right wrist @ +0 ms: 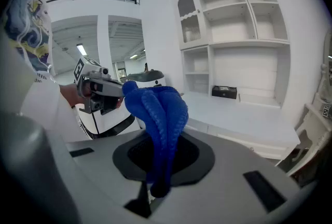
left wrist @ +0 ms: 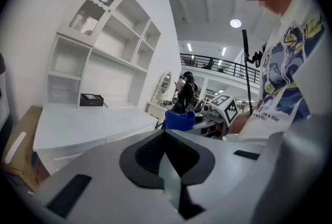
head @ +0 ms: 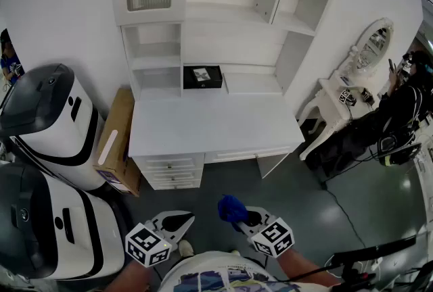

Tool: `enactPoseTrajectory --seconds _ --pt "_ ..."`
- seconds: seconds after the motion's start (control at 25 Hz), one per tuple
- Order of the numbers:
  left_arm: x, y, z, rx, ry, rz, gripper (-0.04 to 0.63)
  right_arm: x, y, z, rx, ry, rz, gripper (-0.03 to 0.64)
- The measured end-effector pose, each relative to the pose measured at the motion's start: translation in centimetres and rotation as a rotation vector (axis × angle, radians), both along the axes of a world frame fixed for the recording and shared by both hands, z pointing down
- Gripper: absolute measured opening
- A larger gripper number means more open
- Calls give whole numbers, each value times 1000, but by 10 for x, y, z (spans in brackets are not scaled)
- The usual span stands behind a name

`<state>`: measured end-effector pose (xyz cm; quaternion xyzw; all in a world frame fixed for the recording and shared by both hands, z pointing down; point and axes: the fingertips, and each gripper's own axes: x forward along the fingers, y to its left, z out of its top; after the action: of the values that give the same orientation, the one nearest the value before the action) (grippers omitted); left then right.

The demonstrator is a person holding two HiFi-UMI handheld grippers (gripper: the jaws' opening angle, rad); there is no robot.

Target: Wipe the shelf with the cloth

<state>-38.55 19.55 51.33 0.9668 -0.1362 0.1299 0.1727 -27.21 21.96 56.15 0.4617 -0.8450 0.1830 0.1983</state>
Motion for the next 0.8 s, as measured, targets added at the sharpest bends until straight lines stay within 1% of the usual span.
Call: enactPoseTrajectory --seconds 0.12,0.28,0.44,0.6,0.68,0.8 --pt "42 15 -7 5 4 20 11 39 16 0 -2 -7 25 63" --pt "102 40 -20 38 7 70 11 91 38 0 3 -20 58 63" --pt "149 59 -24 51 -9 94 11 141 60 3 13 -34 92 63" --pt "192 72 -29 55 -8 111 12 192 76 5 9 -66 118 63" --pt "214 75 -34 61 0 114 12 219 78 6 8 -80 133 63" --pt "243 77 -45 57 24 134 11 250 66 -3 25 -83 132 63"
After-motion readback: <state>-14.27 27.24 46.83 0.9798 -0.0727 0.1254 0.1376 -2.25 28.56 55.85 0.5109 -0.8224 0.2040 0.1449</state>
